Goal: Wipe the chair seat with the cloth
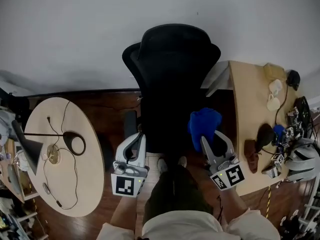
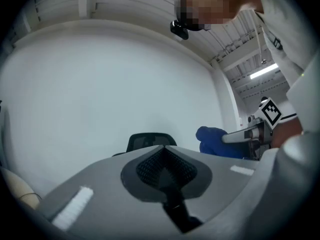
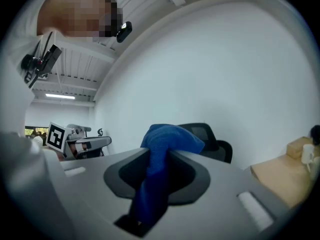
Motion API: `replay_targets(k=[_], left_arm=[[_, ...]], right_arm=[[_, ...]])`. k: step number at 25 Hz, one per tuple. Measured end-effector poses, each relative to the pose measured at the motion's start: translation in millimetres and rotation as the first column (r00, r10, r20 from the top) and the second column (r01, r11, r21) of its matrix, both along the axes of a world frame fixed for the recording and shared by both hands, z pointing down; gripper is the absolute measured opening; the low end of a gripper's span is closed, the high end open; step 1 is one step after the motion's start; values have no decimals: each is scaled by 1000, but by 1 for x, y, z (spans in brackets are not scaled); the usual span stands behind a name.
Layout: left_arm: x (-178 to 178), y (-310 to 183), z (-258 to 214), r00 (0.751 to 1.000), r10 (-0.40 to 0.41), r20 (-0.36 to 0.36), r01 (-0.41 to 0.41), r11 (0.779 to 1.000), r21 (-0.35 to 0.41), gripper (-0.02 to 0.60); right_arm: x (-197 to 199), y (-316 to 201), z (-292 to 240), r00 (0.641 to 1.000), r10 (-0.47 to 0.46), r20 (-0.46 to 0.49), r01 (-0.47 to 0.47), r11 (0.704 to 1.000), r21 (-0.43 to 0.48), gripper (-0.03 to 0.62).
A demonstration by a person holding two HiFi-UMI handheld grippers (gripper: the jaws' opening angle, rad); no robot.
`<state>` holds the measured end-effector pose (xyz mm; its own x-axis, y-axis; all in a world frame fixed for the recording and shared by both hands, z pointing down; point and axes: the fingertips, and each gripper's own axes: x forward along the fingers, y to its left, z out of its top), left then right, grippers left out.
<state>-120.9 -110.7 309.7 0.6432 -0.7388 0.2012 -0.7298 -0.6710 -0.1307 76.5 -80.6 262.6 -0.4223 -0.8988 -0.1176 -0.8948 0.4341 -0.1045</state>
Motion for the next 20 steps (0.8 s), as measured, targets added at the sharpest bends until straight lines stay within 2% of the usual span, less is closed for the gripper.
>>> replay_targets(k=[1, 3, 5, 7, 9, 11, 14, 16, 18, 20], left_arm=[[-3, -13, 53, 1000, -6, -13, 6, 1000, -8, 29], [1, -40, 115, 997, -7, -73, 11, 998, 62, 29], [10, -67, 141, 988, 7, -152, 22, 982, 187, 29], [17, -85, 158, 978, 11, -208, 48, 960, 277, 29], [18, -92, 183, 975, -12, -220, 77, 954, 289, 29], [18, -95, 210, 977, -37, -212, 95, 958, 271, 29], [7, -93, 243, 972, -66, -226, 120, 964, 236, 29], [-1, -89, 256, 969, -83, -233, 135, 967, 218, 29], [-9, -87, 262, 967, -96, -235, 148, 966, 214, 29], [-17, -84, 265, 966, -107, -234, 159, 963, 217, 29]], right_arm=[[-1, -22, 55, 1000, -19, -14, 19, 999, -37, 98], [9, -72, 149, 999, -36, -11, 35, 994, -106, 98], [18, -123, 234, 1000, -30, -5, 29, 987, -159, 98], [6, -164, 321, 999, -41, -4, 39, 974, -223, 98], [-15, -195, 409, 997, -77, -7, 71, 952, -299, 98], [-37, -229, 495, 993, -114, -18, 99, 921, -378, 98], [-74, -283, 617, 996, -87, -6, 72, 855, -513, 98], [-102, -311, 689, 997, -74, -11, 51, 779, -624, 97], [-127, -331, 739, 995, -95, -37, 42, 708, -705, 97], [-144, -341, 766, 992, -116, -43, 44, 657, -753, 97]])
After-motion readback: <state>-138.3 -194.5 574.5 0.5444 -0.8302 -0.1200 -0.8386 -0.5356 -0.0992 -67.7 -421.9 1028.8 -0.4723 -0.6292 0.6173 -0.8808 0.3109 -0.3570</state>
